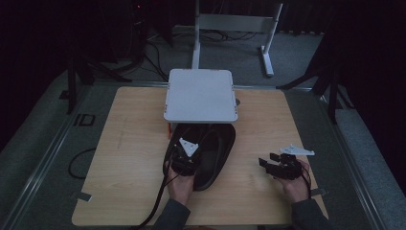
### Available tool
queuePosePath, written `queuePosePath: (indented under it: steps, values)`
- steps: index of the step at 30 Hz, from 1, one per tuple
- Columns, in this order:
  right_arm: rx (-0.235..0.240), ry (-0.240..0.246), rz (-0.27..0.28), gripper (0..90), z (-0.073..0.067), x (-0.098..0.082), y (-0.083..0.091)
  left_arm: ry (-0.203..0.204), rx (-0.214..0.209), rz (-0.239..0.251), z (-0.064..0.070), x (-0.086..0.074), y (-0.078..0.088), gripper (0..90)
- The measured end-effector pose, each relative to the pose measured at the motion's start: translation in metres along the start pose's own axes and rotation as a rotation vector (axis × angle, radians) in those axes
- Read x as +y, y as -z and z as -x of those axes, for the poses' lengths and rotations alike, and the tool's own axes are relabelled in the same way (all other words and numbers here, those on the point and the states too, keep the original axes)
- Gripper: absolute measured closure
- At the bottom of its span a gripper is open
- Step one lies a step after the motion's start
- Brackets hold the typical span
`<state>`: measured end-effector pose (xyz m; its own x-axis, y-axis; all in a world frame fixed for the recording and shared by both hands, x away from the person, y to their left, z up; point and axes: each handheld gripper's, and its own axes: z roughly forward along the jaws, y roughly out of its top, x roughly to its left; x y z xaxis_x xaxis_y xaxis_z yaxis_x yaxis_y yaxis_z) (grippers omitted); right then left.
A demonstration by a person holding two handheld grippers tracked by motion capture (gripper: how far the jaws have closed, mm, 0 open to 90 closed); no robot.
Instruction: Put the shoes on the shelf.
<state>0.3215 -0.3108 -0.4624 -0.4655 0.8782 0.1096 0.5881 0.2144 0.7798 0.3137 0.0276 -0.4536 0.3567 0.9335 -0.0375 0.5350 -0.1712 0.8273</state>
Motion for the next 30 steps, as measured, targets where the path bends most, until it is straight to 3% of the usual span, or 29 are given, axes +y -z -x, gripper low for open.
queuePosePath:
  steps: [6,17,30]
  values:
    - [0.0,0.0,-0.002,41.5,0.0,0.0,0.0,0.02,0.004,0.001,0.005,0.003,-0.007,76.4]
    - [0.0,-0.008,0.003,41.6,0.002,-0.001,0.001,0.051,0.069,0.03,0.002,0.008,-0.007,76.4]
    - [0.001,-0.008,0.002,41.5,0.002,-0.001,0.0,0.072,0.131,0.038,0.004,0.019,-0.022,76.3]
